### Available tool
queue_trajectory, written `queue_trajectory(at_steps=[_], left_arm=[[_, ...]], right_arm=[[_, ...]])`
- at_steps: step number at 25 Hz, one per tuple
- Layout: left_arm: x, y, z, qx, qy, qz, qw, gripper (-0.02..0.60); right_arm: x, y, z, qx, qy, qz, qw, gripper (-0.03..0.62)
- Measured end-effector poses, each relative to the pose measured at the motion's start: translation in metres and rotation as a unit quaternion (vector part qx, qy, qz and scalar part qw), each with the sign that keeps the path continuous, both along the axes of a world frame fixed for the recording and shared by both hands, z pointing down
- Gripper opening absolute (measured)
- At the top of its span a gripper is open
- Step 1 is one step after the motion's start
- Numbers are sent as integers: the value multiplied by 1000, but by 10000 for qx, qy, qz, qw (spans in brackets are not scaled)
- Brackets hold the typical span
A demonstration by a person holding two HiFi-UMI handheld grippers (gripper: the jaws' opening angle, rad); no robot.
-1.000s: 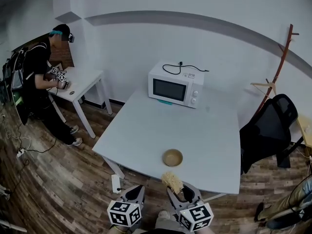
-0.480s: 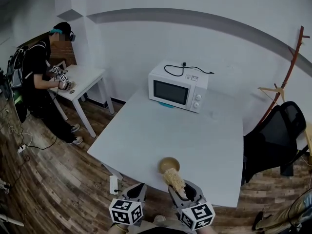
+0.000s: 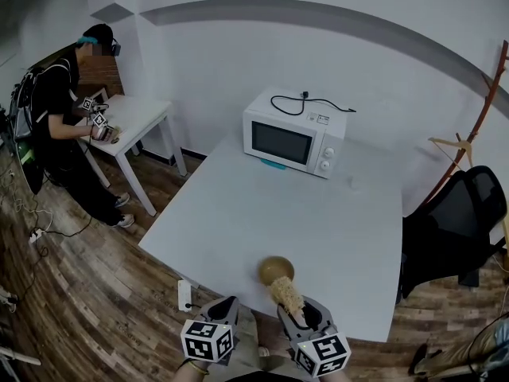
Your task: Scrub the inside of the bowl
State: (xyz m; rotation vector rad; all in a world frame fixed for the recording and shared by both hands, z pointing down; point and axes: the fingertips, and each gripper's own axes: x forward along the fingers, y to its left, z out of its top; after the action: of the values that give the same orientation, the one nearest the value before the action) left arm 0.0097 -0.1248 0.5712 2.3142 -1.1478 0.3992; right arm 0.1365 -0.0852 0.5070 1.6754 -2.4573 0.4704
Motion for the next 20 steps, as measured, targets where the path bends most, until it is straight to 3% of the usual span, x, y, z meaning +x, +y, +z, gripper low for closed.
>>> queue_trajectory(at_steps=[9, 13, 16, 17, 18, 20], left_arm=[[11, -45, 36, -315, -222, 290, 9988, 18], [20, -63, 55, -677, -179, 445, 9966, 20], [36, -71, 70, -1063, 63, 700, 9918, 21], [44, -73, 74, -1204, 176, 814, 9892, 46], [52, -75, 79, -1335, 274, 927, 9863, 134], [67, -80, 88, -1529, 395, 1076, 9816, 170]], right_arm=[[36, -36, 21, -232, -40, 554, 9982, 186], [47, -50, 34, -419, -21, 709, 9966, 186], [52, -60, 42, -525, 17, 781, 9956, 186], [53, -63, 44, -545, 36, 796, 9953, 186], [55, -66, 46, -563, 50, 810, 9951, 186], [57, -71, 49, -598, 57, 838, 9947, 186]])
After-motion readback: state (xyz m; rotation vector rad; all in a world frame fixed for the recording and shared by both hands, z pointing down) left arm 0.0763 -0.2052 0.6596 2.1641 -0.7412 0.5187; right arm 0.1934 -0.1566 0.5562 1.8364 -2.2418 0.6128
